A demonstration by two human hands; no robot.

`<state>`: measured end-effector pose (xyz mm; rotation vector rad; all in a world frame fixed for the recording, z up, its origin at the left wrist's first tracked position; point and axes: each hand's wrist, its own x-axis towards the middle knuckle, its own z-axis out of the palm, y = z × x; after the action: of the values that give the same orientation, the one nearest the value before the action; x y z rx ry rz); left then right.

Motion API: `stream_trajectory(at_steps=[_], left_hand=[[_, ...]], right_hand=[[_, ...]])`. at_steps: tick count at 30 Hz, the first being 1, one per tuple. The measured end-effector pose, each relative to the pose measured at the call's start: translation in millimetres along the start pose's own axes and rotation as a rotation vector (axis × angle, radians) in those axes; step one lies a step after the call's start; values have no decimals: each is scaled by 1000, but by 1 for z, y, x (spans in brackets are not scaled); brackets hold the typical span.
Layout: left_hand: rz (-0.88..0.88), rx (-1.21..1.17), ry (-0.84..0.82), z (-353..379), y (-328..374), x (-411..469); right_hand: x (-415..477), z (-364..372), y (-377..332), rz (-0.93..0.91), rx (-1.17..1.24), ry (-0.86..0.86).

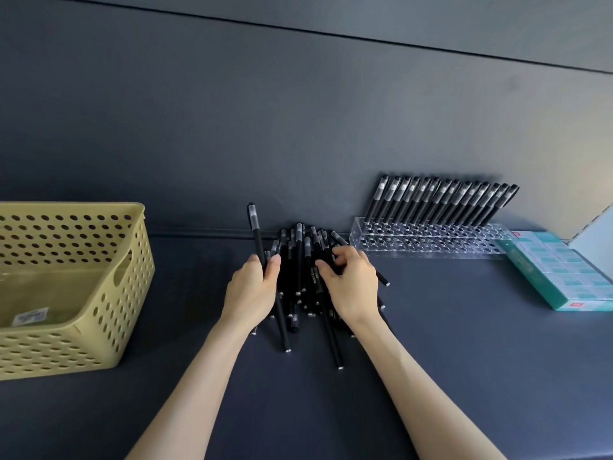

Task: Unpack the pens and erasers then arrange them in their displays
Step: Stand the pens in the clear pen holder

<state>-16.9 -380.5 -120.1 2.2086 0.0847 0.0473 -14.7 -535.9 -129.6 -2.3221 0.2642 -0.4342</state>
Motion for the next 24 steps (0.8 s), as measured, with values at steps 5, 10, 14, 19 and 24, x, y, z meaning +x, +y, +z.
stream_trajectory(at_steps=[5, 10, 14, 19, 24], left_hand=[[-29, -256, 12, -1, 0, -1], [-80, -633, -33, -3, 7, -5], [-41, -689, -49, -5, 14, -7], [-72, -803, -195, -2, 23, -11], [-44, -868, -258, 14, 50, -24]], right_hand=[[5, 1, -5, 39, 27, -63], [7, -1, -7, 61, 113, -59], [6, -9, -9, 36, 289, -16], [7, -28, -8, -16, 460, -71], [12, -60, 8, -6, 683, -128]])
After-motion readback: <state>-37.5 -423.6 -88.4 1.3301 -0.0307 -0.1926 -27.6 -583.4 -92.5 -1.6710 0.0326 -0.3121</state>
